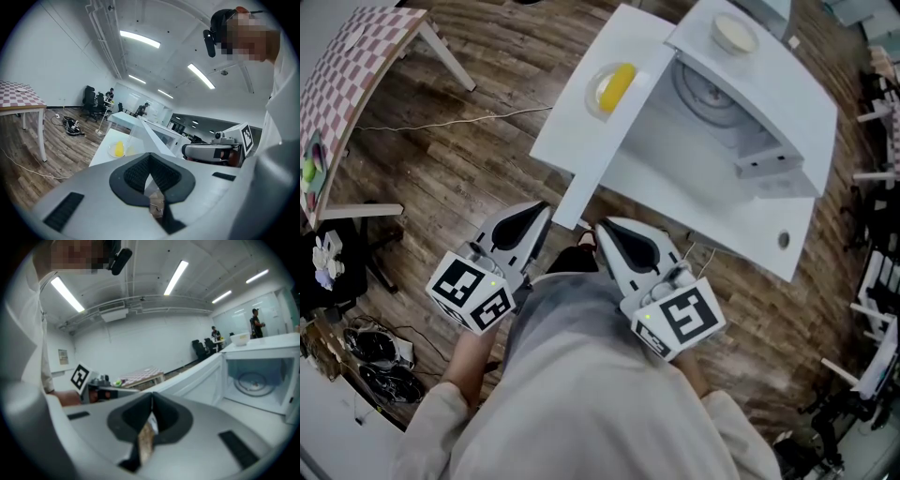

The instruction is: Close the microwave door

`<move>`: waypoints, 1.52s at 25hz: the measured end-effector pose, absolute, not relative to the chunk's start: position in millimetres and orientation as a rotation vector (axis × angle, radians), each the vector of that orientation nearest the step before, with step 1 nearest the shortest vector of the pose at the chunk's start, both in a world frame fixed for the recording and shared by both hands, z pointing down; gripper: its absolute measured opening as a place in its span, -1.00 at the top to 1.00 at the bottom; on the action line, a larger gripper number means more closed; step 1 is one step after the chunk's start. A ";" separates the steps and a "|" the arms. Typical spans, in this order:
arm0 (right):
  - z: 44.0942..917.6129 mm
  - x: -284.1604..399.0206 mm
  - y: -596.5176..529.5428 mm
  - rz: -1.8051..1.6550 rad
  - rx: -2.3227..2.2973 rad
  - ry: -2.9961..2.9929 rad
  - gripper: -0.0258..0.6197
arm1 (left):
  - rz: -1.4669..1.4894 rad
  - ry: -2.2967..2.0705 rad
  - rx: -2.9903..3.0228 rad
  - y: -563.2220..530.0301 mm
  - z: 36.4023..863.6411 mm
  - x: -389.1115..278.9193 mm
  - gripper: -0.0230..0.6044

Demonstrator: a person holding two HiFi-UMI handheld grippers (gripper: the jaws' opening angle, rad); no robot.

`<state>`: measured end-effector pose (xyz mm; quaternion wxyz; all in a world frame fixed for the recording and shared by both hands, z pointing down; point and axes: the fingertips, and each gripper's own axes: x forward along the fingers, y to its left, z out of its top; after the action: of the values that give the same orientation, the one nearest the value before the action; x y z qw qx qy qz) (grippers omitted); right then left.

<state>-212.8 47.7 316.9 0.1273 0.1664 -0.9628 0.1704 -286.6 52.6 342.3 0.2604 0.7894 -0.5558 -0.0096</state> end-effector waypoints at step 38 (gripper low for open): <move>334.2 -147.7 38.5 0.519 0.600 -2.707 0.85 | 0.015 -1.207 2.215 29.5 354.8 -201.0 0.88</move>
<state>-147.7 38.5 334.2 0.1599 0.2101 -0.9473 0.1815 -201.0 29.5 354.8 0.3046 0.8363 -0.4559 0.0055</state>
